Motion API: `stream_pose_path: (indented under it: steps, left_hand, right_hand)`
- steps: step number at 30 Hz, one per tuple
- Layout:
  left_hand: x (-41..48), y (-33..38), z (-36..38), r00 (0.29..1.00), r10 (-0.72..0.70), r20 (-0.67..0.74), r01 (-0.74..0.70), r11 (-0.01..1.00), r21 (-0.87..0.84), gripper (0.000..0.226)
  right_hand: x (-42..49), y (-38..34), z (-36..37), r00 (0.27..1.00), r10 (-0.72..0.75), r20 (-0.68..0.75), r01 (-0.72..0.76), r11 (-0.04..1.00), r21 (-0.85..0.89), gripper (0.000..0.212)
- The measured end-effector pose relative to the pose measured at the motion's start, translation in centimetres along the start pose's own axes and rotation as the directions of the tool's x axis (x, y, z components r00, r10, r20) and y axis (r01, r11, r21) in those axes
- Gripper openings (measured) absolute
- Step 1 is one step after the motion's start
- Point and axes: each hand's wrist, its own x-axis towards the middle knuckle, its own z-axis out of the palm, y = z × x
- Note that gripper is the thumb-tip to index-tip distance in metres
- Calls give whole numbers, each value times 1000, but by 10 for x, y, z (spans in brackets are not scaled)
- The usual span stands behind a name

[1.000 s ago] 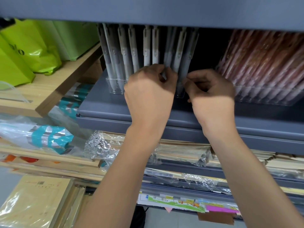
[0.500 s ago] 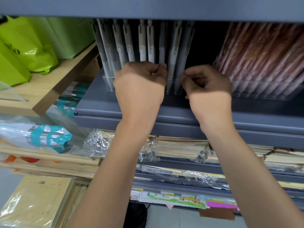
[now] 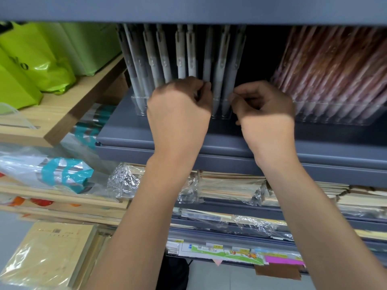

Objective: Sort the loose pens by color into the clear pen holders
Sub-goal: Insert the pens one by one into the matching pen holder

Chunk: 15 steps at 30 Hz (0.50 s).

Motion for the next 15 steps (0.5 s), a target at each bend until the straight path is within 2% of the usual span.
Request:
stream_pose_path:
  steps: [3, 8, 15]
  left_hand:
    - [-2, 2, 3, 996, -73, -48, 69, 994, -79, 23]
    - [-9, 1, 6, 994, -85, -68, 77, 991, -109, 22]
    - [-5, 3, 0, 994, -109, -9, 109, 993, -39, 22]
  right_hand:
    - [0, 0, 0, 1000, 6, 3, -6, 1000, 7, 10]
    - [-1, 0, 0, 1000, 15, 5, -16, 1000, 9, 10]
    - [0, 0, -1, 1000, 15, 11, -15, 1000, 8, 9]
